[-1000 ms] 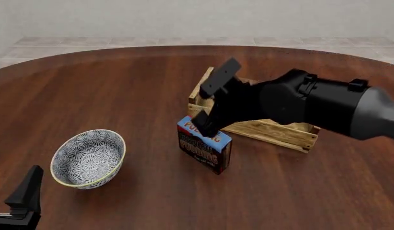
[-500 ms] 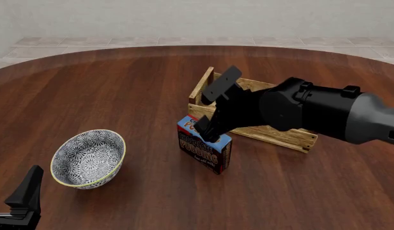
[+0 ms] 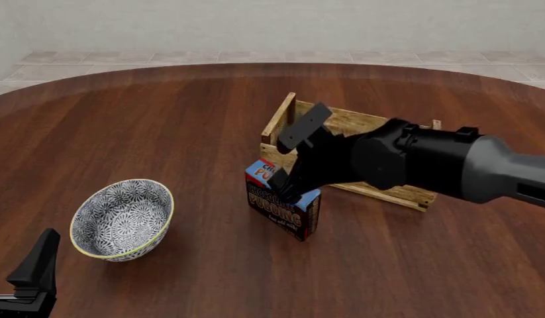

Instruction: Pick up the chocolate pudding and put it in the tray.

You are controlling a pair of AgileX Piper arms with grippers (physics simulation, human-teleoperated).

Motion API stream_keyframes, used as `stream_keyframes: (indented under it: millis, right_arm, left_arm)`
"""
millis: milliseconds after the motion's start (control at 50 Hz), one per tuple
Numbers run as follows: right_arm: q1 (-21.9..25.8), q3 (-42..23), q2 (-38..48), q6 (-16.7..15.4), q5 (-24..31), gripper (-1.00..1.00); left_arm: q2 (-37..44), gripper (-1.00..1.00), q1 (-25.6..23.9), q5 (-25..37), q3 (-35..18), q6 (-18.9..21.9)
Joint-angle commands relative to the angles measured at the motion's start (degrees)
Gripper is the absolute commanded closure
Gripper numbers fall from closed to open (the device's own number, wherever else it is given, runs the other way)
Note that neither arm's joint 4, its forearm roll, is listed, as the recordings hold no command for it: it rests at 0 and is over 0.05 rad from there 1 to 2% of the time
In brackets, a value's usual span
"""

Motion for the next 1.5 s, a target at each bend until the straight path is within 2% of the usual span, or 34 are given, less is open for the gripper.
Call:
stream_keyframes:
  millis: [20, 220, 1200, 1500]
  right_arm:
    - [-0.4, 0.3, 1.1, 0.4, -0.7, -1.00]
    - [-2.7, -0.4, 1.6, -0.4, -0.8, -1.00]
    - [-2.0, 0.8, 6.7, 2.8, -4.5, -1.00]
    - [-2.2, 1.4, 7.6, 2.8, -5.3, -1.00]
  left_arm:
    - [0.0, -1.00, 0.0, 0.0, 0.0, 0.0]
    - [0.0, -1.00, 0.0, 0.0, 0.0, 0.0]
    - [0.0, -1.00, 0.0, 0.0, 0.0, 0.0]
    - [0.0, -1.00, 0.0, 0.0, 0.0, 0.0]
